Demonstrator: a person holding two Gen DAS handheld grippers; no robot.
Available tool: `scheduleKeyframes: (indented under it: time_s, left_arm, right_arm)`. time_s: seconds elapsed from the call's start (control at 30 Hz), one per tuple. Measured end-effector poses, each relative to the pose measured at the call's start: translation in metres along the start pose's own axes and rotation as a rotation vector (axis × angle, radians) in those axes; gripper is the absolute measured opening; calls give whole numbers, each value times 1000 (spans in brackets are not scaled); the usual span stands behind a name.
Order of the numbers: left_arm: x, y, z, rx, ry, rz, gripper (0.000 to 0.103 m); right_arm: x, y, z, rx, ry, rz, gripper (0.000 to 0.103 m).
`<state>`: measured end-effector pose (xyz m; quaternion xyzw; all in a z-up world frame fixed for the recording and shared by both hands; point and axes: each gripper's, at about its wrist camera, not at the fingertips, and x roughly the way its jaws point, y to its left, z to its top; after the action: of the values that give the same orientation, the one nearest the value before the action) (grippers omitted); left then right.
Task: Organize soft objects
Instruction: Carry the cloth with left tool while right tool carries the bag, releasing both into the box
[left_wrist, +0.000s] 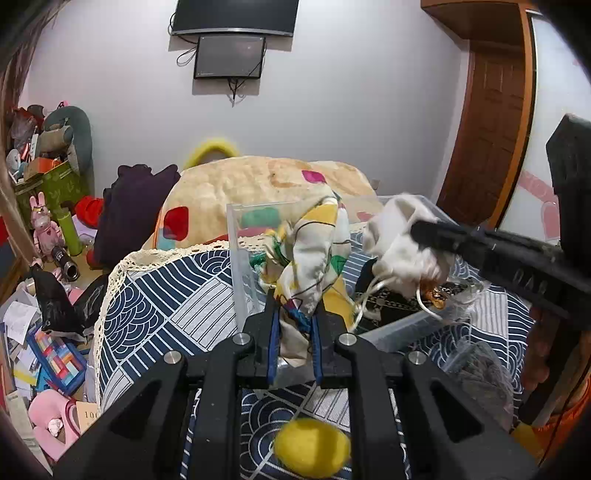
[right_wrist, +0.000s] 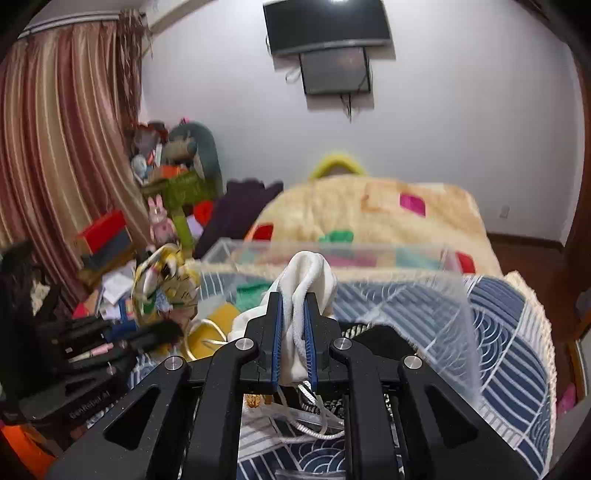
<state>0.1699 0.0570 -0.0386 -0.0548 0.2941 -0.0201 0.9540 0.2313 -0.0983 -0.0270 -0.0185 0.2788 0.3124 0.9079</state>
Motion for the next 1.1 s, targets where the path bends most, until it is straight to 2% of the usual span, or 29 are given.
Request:
scheduleKeyframes:
  time_s: [0.17, 0.4, 0.5, 0.57, 0.63, 0.8, 0.9, 1.0, 1.07, 1.1]
  left_arm:
    - [14, 3, 1, -20, 41, -18, 14]
    - [13, -6, -2, 6, 47, 3, 14]
    - [7, -6, -5, -2, 39, 1, 22]
    - [2, -5, -5, -10, 37, -10, 26]
    - [-2, -4, -6, -16, 35, -15, 28]
    - [-16, -2, -9, -30, 24, -41, 31]
    - [-31, -5, -10, -14, -6, -38, 36]
    - [-50, -9, -12, 4, -58, -11, 47]
    - [-64, -10, -15, 10, -97, 0, 58]
    - [-69, -10, -17, 11, -111, 2, 60]
  right_arm:
    - [17, 2, -9, -32, 77, -27, 10]
    - [21, 6, -13, -73, 114, -49, 12]
    - [15, 7, -13, -85, 103, -83, 21]
    - [8, 8, -13, -86, 99, -75, 35]
    - [1, 8, -13, -95, 82, -85, 42]
    - [-23, 7, -14, -94, 38, -76, 49]
    - [-37, 7, -12, -105, 6, -78, 52]
    - [-52, 5, -12, -100, -30, -57, 60]
    - [-62, 1, -14, -77, -46, -37, 65]
    - [-66, 1, -16, -73, -53, -42, 66]
